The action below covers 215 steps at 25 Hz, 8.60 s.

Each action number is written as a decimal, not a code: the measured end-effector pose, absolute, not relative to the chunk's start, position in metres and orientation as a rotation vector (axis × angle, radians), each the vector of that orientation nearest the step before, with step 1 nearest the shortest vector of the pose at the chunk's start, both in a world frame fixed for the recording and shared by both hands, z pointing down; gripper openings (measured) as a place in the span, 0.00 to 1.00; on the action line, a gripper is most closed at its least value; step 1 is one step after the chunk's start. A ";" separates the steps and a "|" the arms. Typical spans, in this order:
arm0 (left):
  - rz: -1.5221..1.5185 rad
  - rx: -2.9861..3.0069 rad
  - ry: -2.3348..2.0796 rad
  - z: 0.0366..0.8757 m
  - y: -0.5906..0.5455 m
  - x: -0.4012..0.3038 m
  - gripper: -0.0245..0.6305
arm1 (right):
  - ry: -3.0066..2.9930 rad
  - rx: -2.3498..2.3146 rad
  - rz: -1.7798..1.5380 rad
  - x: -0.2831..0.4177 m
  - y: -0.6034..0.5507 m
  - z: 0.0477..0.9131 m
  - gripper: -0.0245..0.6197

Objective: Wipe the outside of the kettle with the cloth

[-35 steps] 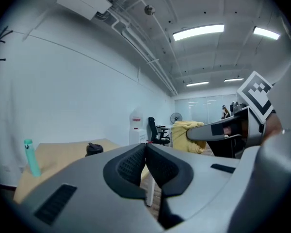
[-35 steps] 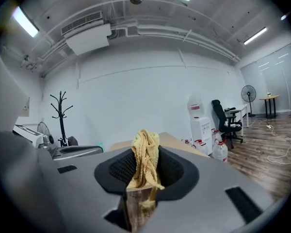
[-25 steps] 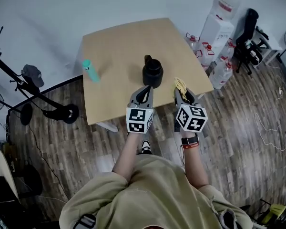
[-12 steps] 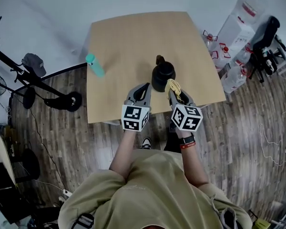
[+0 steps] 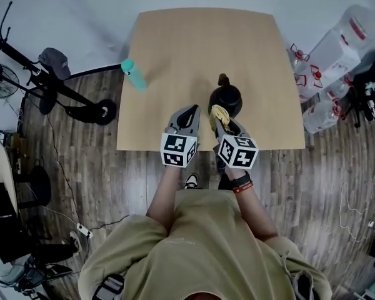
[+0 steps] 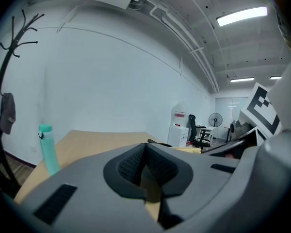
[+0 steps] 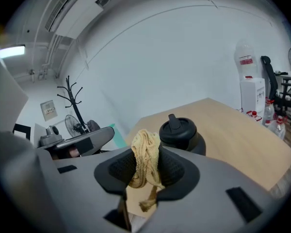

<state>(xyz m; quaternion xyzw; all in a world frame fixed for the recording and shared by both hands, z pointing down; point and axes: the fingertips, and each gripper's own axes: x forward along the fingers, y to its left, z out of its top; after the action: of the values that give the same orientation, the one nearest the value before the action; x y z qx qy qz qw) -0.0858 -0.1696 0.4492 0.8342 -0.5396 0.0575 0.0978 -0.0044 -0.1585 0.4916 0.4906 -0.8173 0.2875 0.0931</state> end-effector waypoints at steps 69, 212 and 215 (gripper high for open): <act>0.282 2.462 -1.490 0.496 -0.179 -0.050 0.07 | -2.514 0.991 0.898 0.027 -0.188 0.568 0.24; 0.278 2.404 -1.431 0.534 -0.166 -0.015 0.07 | -2.255 1.505 0.562 0.118 -0.206 0.593 0.23; 0.280 2.403 -1.434 0.534 -0.171 -0.010 0.07 | -2.235 1.512 0.548 0.128 -0.219 0.597 0.23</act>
<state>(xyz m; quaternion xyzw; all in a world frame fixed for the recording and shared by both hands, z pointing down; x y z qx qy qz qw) -0.0101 -0.1706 0.5341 0.8428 -0.5032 0.0981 0.1639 0.1284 -0.2186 0.5970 0.5387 -0.7966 0.1952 0.1929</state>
